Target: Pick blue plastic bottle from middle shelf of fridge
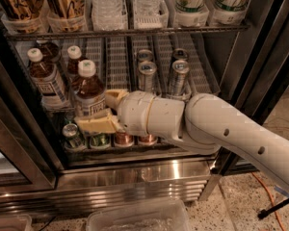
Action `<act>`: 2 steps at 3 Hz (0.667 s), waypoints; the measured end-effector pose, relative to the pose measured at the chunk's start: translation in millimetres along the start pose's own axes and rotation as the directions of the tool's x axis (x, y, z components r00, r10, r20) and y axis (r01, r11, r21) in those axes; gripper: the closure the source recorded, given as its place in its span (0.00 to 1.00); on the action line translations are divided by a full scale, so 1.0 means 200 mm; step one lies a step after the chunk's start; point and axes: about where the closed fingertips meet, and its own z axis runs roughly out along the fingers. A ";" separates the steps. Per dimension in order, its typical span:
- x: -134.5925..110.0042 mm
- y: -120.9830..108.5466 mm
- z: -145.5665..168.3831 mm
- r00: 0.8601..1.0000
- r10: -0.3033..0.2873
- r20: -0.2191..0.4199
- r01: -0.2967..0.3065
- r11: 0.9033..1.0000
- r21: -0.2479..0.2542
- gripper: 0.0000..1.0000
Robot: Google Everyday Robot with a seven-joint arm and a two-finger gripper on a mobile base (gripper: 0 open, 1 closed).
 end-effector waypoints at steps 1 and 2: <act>-0.02 0.17 -0.28 0.995 0.054 -0.078 -0.059 0.997 -0.057 1.00; -0.01 0.15 -0.34 0.995 0.057 -0.083 -0.059 0.998 -0.028 1.00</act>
Offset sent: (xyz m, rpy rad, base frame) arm -0.0901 -0.0807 0.0081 -0.0853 0.1296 -0.0174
